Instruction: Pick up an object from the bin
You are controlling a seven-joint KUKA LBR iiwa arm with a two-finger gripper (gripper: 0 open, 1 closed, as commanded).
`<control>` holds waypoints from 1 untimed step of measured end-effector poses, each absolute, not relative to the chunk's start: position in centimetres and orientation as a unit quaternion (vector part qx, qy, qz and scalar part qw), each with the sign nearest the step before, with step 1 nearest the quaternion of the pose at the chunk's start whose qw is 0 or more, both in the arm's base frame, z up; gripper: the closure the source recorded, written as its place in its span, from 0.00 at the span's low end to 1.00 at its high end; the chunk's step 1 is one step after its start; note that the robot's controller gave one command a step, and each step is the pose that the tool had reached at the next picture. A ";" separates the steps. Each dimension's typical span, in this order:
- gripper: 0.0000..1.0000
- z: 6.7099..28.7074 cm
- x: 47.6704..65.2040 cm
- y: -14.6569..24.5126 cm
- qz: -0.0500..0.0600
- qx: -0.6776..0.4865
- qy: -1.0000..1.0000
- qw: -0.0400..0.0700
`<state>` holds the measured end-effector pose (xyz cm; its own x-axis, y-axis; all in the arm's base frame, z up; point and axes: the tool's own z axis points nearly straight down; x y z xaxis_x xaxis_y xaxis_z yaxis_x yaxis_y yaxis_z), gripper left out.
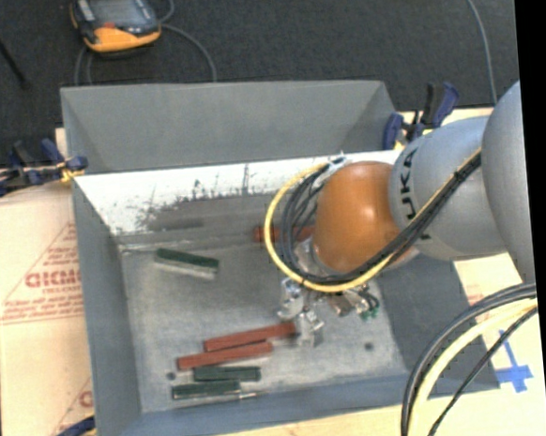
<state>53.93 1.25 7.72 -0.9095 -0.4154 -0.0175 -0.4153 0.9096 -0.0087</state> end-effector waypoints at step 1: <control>1.00 7.7 53.9 1.3 -0.002 -0.213 0.977 0.009</control>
Offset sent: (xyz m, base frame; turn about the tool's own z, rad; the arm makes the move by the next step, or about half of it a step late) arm 0.0092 -0.0052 0.0868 -0.0177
